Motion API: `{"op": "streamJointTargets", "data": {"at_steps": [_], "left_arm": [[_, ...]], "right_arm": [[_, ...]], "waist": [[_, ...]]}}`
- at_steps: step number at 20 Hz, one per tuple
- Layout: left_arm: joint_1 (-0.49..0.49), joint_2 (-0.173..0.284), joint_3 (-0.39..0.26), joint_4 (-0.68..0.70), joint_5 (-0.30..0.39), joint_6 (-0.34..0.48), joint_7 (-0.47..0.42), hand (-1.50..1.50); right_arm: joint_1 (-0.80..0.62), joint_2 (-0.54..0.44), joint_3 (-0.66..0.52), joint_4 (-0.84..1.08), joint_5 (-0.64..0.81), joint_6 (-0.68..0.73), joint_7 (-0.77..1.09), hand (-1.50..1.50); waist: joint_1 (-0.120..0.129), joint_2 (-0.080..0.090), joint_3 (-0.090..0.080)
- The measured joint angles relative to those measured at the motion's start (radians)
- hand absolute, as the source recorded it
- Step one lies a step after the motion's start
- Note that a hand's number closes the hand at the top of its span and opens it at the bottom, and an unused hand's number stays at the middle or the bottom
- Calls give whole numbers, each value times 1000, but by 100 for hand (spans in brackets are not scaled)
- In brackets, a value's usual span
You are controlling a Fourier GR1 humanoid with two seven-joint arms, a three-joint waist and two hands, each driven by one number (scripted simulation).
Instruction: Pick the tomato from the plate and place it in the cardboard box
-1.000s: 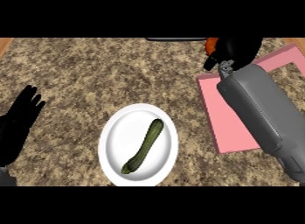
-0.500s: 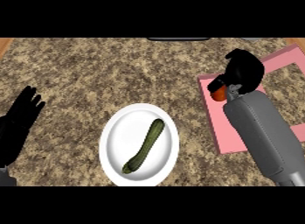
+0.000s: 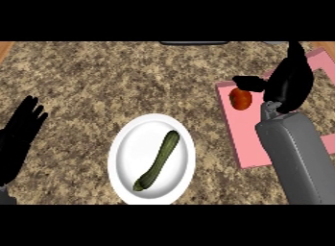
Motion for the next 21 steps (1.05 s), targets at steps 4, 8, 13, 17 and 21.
{"op": "streamJointTargets", "data": {"at_steps": [4,8,13,17,21], "left_arm": [[6,2,2,6,-1,-6,-3,0],[3,-1,6,2,-4,2,2,0],[-8,-19,-9,7,-21,11,-2,0],[-6,-18,-8,-15,-17,8,14,0],[-37,-7,6,19,-18,-1,13,0]], "right_arm": [[77,18,-58,-151,18,-63,1,-150],[212,52,-87,-341,37,-80,1,-150],[405,44,-114,-593,-36,-73,-12,-150],[563,10,-132,-761,-136,-49,-47,-150],[670,3,-145,-880,-180,-16,-70,-150]], "waist": [[-6,-2,0],[-8,-3,-1],[-3,0,-1],[2,1,-1],[6,2,-1]]}}
